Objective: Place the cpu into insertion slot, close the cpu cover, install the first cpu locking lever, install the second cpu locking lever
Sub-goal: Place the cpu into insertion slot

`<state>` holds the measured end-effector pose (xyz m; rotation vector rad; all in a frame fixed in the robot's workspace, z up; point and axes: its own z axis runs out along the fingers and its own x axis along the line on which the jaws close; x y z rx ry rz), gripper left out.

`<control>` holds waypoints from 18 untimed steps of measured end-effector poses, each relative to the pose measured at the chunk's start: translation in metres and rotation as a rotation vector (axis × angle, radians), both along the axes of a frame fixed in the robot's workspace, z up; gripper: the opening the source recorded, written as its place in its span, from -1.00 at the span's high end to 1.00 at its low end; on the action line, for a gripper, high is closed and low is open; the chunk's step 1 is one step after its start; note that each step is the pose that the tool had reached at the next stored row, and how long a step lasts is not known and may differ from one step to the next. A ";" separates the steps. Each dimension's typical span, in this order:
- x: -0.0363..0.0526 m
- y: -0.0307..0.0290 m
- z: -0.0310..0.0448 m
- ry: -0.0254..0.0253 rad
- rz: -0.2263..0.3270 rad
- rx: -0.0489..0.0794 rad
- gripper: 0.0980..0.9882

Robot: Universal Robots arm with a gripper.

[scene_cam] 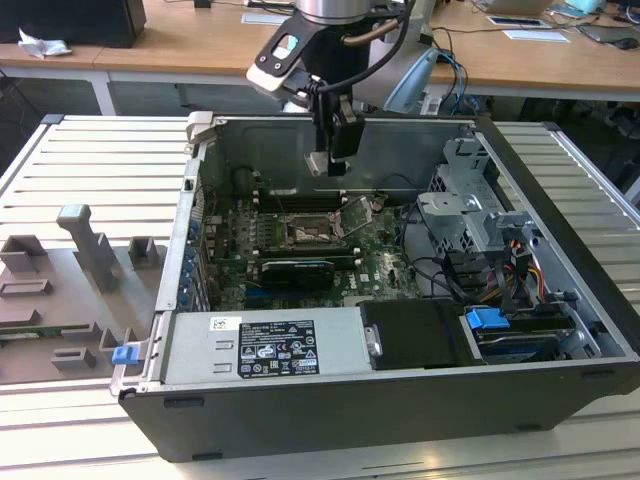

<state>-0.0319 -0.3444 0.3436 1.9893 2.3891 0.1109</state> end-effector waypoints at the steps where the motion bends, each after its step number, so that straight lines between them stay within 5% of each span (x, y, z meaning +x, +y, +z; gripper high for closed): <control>1: 0.0000 0.0000 -0.0005 0.0004 0.000 0.000 0.03; 18: 0.0000 0.0000 -0.0094 0.0049 -0.003 0.000 0.03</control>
